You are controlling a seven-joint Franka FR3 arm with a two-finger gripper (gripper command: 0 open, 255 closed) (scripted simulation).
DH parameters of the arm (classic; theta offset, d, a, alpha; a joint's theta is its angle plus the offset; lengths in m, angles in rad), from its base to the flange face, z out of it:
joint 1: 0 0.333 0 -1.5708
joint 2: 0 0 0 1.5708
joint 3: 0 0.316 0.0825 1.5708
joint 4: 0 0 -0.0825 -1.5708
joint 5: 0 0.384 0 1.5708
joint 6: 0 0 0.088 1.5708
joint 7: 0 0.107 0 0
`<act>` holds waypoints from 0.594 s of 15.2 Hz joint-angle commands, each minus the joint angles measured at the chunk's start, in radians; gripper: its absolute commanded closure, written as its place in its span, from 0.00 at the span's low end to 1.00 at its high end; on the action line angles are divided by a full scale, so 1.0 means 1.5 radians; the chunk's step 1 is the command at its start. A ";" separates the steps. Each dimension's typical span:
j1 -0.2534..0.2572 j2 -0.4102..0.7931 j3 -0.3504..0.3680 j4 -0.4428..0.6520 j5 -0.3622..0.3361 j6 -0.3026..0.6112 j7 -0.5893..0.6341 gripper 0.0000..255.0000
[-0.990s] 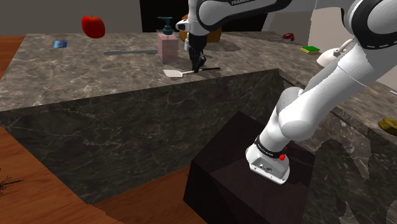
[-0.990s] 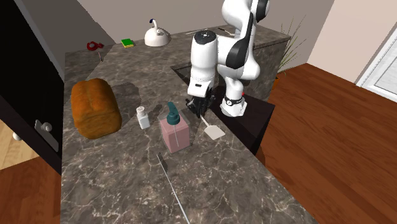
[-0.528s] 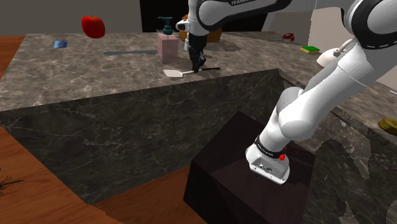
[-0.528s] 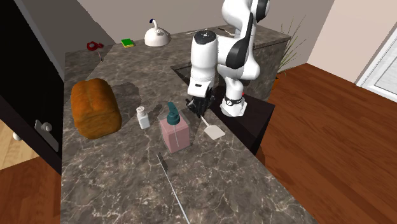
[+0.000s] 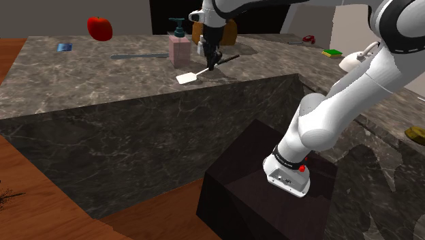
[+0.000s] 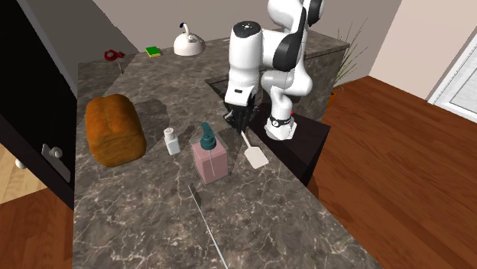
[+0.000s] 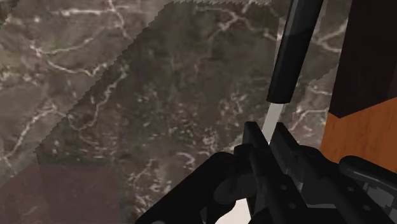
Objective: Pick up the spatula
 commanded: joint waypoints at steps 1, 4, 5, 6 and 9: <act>0.000 0.000 0.001 0.019 0.001 -0.019 -0.001 1.00; 0.001 -0.002 0.002 0.044 0.002 -0.046 -0.002 1.00; 0.001 -0.002 0.002 0.053 0.002 -0.055 -0.003 1.00; 0.001 -0.002 0.002 0.062 0.002 -0.064 -0.003 1.00; 0.001 -0.001 0.003 0.073 0.002 -0.074 -0.004 1.00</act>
